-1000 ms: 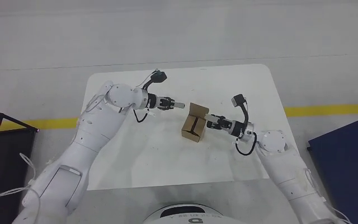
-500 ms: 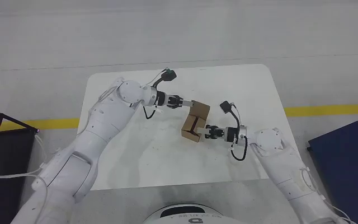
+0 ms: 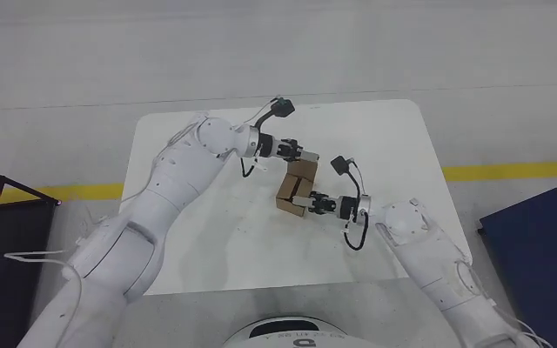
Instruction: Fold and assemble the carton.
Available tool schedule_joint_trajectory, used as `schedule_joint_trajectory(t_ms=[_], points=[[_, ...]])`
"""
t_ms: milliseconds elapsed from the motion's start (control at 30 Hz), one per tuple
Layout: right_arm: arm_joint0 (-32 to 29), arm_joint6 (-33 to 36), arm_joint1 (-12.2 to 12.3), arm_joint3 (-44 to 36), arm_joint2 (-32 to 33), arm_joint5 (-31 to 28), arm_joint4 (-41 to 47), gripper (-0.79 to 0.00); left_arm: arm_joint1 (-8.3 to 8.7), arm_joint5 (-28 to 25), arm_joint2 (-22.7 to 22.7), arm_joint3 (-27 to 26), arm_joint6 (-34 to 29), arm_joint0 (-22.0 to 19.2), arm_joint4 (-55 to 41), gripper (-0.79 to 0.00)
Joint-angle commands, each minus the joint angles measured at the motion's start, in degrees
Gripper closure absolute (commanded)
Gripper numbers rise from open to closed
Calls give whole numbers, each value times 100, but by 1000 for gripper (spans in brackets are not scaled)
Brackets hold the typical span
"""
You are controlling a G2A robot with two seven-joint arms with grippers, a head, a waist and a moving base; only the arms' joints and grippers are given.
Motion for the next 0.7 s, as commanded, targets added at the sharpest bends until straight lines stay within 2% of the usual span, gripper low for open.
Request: schedule_joint_trajectory(t_ms=[0, 100, 267, 333, 467, 667], points=[[-22, -75, 2, -25, 10, -31, -3, -785, -90, -76, 90, 151, 34, -116, -21, -785], [-81, -208, 22, -77, 107, -48, -26, -785, -209, -286, 169, 370, 141, -262, -74, -785], [-309, -276, 89, -276, 394, -140, 25, -785, -295, -778, 123, 823, 367, -356, -226, -785], [-390, -279, 113, -376, 462, -142, -62, -782, -327, -1012, 84, 939, 178, -306, -553, -785], [-526, -584, 134, -654, 426, 161, -813, -785, -394, -1238, 56, 1177, -246, -326, -1009, -785], [-547, -622, 140, -957, 251, 494, -1452, -776, -432, -1329, 91, 1317, -205, -388, -1098, -785]])
